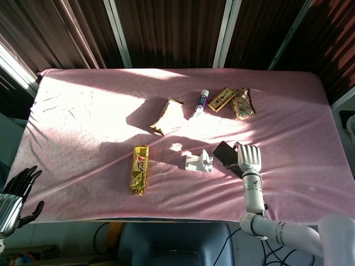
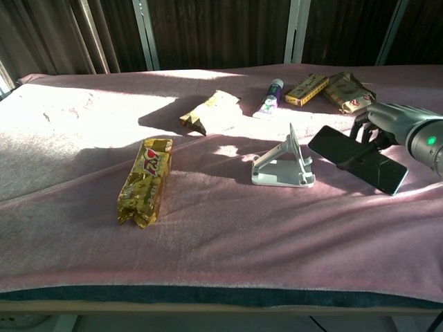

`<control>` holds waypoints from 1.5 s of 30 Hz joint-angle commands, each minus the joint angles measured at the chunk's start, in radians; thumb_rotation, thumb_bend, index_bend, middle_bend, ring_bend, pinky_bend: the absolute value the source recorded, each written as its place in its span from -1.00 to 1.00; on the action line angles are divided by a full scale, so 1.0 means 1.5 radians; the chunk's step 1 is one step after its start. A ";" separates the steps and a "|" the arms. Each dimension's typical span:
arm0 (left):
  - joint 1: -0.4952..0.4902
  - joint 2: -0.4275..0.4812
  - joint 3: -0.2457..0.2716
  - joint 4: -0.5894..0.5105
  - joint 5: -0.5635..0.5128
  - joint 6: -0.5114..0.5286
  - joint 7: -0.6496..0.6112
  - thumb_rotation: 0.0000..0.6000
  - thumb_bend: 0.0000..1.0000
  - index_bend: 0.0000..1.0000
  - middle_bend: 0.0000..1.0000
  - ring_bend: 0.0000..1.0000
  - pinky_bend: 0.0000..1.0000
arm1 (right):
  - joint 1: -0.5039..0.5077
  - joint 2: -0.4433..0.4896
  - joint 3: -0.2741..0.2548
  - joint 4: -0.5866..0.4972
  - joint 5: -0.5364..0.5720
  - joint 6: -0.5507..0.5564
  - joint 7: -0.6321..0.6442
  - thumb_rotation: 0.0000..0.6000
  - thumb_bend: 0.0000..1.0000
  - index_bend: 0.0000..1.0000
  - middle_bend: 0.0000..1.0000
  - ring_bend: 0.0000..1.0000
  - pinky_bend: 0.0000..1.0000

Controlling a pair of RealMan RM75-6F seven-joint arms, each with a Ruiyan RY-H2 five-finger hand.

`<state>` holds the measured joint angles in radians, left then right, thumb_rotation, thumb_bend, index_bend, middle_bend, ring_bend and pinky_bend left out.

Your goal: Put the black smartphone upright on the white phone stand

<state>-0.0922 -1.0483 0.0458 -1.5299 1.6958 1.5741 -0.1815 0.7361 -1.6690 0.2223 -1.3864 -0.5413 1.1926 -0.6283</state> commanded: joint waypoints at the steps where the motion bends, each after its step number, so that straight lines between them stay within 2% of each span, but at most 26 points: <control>1: 0.001 0.000 0.000 0.000 0.000 0.001 0.000 1.00 -0.22 -1.00 -0.98 -0.98 -0.72 | -0.017 0.012 -0.008 -0.014 -0.051 0.011 0.025 1.00 -0.47 1.00 0.55 0.12 -0.07; 4: 0.000 0.000 0.000 0.000 0.000 -0.001 0.001 1.00 -0.22 -1.00 -0.98 -0.98 -0.72 | -0.030 0.027 -0.014 -0.032 -0.100 0.013 0.055 1.00 -0.47 1.00 0.55 0.12 -0.07; 10: 0.000 -0.002 -0.001 -0.002 -0.002 -0.003 0.009 1.00 -0.22 -1.00 -0.98 -0.98 -0.72 | -0.057 0.069 -0.039 -0.071 -0.250 0.017 0.150 1.00 -0.47 1.00 0.55 0.12 -0.07; 17: -0.003 -0.004 -0.003 -0.007 -0.008 -0.011 0.016 1.00 -0.22 -1.00 -0.98 -0.98 -0.72 | -0.075 0.070 -0.056 -0.040 -0.409 0.014 0.311 1.00 -0.47 1.00 0.55 0.12 -0.07; 25: -0.007 -0.005 -0.005 -0.009 -0.015 -0.021 0.023 1.00 -0.22 -1.00 -0.98 -0.98 -0.72 | -0.055 -0.004 -0.051 0.088 -0.518 -0.012 0.499 1.00 -0.47 1.00 0.56 0.12 -0.07; 33: -0.008 -0.006 -0.007 -0.011 -0.019 -0.025 0.025 1.00 -0.22 -1.00 -0.97 -0.98 -0.72 | -0.035 -0.084 -0.066 0.252 -0.622 0.021 0.652 1.00 -0.48 1.00 0.56 0.12 -0.09; 39: -0.011 -0.006 -0.006 -0.013 -0.019 -0.031 0.027 1.00 -0.23 -1.00 -0.98 -0.98 -0.72 | -0.028 -0.136 -0.081 0.380 -0.669 0.053 0.777 1.00 -0.48 1.00 0.56 0.12 -0.11; 45: -0.015 -0.006 -0.004 -0.015 -0.018 -0.040 0.032 1.00 -0.23 -1.00 -0.98 -0.98 -0.72 | -0.024 -0.182 -0.096 0.488 -0.685 0.048 0.899 1.00 -0.48 1.00 0.56 0.12 -0.11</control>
<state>-0.1140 -1.0578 0.0390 -1.5521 1.6686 1.5145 -0.1346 0.6938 -1.9007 0.0948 -0.7174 -1.5472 1.2625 0.6425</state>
